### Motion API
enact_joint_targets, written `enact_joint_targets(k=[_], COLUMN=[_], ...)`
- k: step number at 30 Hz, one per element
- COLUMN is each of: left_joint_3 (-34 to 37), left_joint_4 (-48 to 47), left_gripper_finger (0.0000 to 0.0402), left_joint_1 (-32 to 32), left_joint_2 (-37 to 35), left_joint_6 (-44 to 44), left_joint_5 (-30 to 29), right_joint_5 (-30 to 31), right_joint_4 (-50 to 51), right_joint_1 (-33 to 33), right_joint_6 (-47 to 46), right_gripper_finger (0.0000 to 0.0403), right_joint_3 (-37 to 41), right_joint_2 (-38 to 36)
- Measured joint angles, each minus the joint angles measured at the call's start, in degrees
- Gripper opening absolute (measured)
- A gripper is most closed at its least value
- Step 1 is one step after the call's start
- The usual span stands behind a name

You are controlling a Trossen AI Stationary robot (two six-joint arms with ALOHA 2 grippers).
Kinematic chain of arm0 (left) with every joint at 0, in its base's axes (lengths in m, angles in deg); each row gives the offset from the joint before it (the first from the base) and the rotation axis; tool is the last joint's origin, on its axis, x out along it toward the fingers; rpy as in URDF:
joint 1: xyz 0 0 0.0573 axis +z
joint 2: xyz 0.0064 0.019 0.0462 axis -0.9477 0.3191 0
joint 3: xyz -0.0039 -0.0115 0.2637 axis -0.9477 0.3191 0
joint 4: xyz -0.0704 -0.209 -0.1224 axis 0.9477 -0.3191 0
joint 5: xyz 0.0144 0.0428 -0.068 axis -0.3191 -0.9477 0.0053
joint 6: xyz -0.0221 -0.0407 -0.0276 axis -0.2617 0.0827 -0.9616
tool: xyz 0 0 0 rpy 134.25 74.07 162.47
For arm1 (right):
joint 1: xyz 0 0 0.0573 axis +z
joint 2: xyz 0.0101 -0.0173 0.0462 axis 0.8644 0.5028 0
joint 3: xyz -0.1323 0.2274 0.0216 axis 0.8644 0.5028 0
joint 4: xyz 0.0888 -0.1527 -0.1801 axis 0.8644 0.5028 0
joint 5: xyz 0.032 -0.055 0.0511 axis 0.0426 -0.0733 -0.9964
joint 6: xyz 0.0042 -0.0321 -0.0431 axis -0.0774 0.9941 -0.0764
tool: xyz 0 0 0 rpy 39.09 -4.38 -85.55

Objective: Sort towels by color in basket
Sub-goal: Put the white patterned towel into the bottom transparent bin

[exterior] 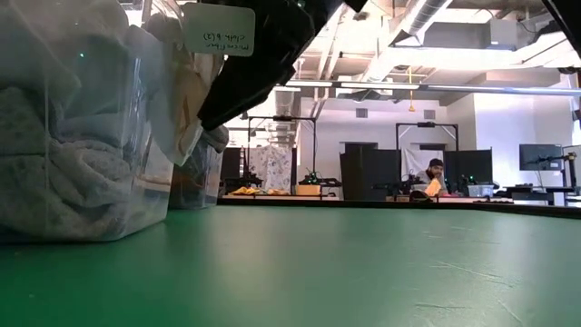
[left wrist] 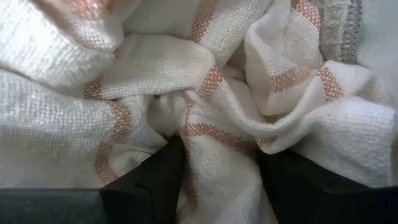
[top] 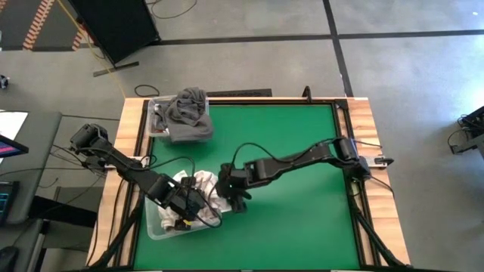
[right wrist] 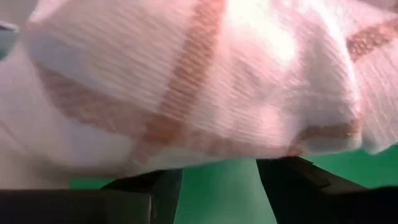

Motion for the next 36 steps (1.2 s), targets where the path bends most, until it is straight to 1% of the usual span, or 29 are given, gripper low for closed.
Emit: enact_joint_targets(k=[5,8,10,12,15,16,21,25,29,33,36], left_joint_3=[0.01,0.01,0.01,0.01,0.01,0.01,0.01,-0.01,-0.01,-0.01,-0.01], left_joint_4=[1.04,1.12,1.18,1.27,1.33,1.33,1.35,1.12,1.07,1.07,1.11], left_gripper_finger=[0.0199,0.0199,0.0199,0.0199,0.0199,0.0199,0.0199,0.0199,0.0199,0.0199,0.0199], left_joint_1=[0.04,0.04,0.04,0.04,0.04,0.04,0.04,0.02,0.02,0.02,0.02], left_joint_2=[0.0,0.0,0.0,0.0,0.0,0.0,0.0,0.0,0.0,0.0,-0.01], left_joint_6=[0.16,0.25,0.25,0.27,0.27,0.27,-0.26,-0.93,-1.04,-0.93,-0.88], left_joint_5=[-0.31,-0.31,-0.46,-0.7,-0.77,-0.77,-0.88,-0.92,-0.94,-0.95,-1.02], right_joint_5=[4.82,10.69,13.57,15.35,16.25,16.31,20.93,24.69,27.96,29.02,29.19], right_joint_4=[-1.34,-1.24,-1.26,-1.25,-1.11,-1.04,1.17,7.74,14.56,18.29,20.94], right_joint_1=[1.12,2.1,2.92,3.65,4.63,4.89,5.99,7.42,10.82,14.15,15.38], right_joint_6=[-1.19,-1.15,-0.68,0.26,1.98,2.7,3.2,1.17,-1.4,-2.44,-2.44], right_gripper_finger=[0.0203,0.0174,0.0145,0.0106,0.0034,0.002,0.0015,0.0014,0.0016,0.0024,0.0027], right_joint_3=[0.0,0.0,0.0,0.0,0.0,0.0,0.0,-0.02,-0.04,-0.04,-0.04], right_joint_2=[0.0,0.0,0.0,0.0,0.0,0.0,-1.08,-3.79,-6.66,-8.55,-9.47])
